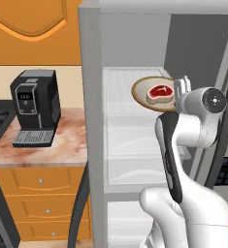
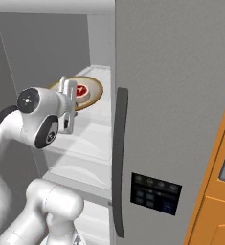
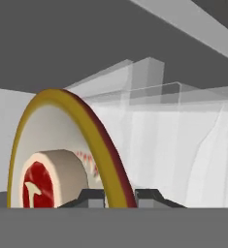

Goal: Move the mug from next to the sink to the open cabinet. Then, move the bowl with the steak to the fridge to clear the area for faucet cleaning.

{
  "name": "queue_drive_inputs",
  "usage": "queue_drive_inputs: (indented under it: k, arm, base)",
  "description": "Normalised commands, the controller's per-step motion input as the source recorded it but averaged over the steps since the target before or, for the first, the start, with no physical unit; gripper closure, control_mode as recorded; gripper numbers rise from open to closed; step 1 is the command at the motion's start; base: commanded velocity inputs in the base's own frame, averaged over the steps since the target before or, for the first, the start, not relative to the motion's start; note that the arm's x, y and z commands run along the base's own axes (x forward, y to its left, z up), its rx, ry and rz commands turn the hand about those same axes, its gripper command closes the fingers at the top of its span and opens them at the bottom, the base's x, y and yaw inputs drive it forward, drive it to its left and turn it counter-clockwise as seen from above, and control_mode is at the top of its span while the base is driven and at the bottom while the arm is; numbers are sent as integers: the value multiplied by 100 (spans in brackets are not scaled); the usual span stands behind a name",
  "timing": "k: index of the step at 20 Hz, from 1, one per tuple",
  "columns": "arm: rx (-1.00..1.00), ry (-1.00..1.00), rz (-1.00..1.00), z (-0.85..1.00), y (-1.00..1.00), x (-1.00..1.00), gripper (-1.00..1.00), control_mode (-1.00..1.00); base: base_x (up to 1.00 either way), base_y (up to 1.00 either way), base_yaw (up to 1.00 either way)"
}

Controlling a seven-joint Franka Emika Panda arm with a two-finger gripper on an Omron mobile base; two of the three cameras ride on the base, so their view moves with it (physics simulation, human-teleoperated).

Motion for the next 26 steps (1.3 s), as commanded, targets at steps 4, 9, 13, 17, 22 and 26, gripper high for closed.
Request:
queue_drive_inputs:
  k: [4, 9, 13, 17, 22, 26]
  arm:
    - [3, 0, 0, 0, 0, 27, 100, -100]
    - [3, 11, 0, -18, 0, 61, 100, -100]
    - [1, 13, -1, -25, 0, 60, 100, -100]
    - [0, 9, -1, -17, 0, 48, 100, -100]
    - [0, 6, -1, -22, 0, 53, 100, -100]
    - [0, 6, 0, -32, 0, 59, 100, -100]
  base:
    - [0, 0, 0]
    - [0, 0, 0]
    - [0, 0, 0]
    - [0, 0, 0]
    - [0, 0, 0]
    - [0, 0, 0]
